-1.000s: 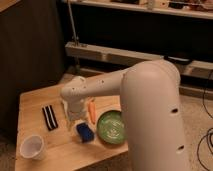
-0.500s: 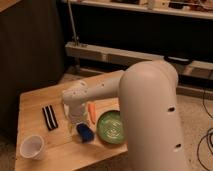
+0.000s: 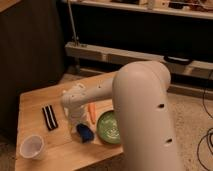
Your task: Place the white sponge in the ceramic cup
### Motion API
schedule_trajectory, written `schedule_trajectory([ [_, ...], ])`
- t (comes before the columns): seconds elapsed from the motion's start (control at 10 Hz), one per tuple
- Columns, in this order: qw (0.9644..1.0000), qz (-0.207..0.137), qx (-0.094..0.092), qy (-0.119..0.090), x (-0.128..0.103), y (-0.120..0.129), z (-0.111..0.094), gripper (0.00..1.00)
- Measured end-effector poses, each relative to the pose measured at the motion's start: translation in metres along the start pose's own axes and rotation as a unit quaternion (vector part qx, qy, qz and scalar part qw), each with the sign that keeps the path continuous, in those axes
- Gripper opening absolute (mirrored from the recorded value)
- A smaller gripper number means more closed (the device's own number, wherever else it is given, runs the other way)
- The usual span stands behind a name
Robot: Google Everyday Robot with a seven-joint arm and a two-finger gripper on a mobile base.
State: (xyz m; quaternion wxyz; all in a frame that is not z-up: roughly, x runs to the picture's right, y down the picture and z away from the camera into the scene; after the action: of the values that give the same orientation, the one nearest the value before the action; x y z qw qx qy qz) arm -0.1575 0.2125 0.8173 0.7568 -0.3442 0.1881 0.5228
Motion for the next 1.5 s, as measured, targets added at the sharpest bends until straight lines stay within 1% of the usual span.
schedule_trajectory([
  [0.1, 1.0, 0.005, 0.003, -0.002, -0.004, -0.007, 0.001, 0.65],
  [0.2, 0.9998, 0.017, 0.013, -0.004, -0.009, -0.024, 0.002, 0.65],
  [0.3, 0.9995, 0.025, 0.018, -0.002, -0.01, -0.035, 0.002, 0.65],
  [0.4, 0.9994, 0.027, 0.021, -0.001, -0.01, -0.038, 0.001, 0.63],
  [0.5, 0.9994, 0.028, 0.02, 0.001, -0.009, -0.037, 0.002, 0.51],
  [0.6, 0.9994, 0.031, 0.018, 0.002, -0.009, -0.037, 0.002, 0.43],
  [0.7, 0.9994, 0.033, 0.014, 0.004, -0.009, -0.037, 0.003, 0.33],
  [0.9, 0.9996, 0.028, 0.005, 0.008, -0.009, -0.026, 0.003, 0.14],
  [1.0, 0.9996, 0.029, -0.005, 0.002, -0.011, -0.021, -0.007, 0.01],
  [1.1, 0.9993, 0.031, -0.016, -0.013, -0.013, -0.017, -0.022, 0.0],
  [1.3, 0.997, 0.034, -0.042, -0.055, -0.023, -0.019, -0.06, 0.0],
  [1.4, 0.9914, 0.034, -0.078, -0.099, -0.036, -0.02, -0.089, 0.0],
  [1.5, 0.9819, 0.033, -0.119, -0.143, -0.049, -0.025, -0.11, 0.0],
])
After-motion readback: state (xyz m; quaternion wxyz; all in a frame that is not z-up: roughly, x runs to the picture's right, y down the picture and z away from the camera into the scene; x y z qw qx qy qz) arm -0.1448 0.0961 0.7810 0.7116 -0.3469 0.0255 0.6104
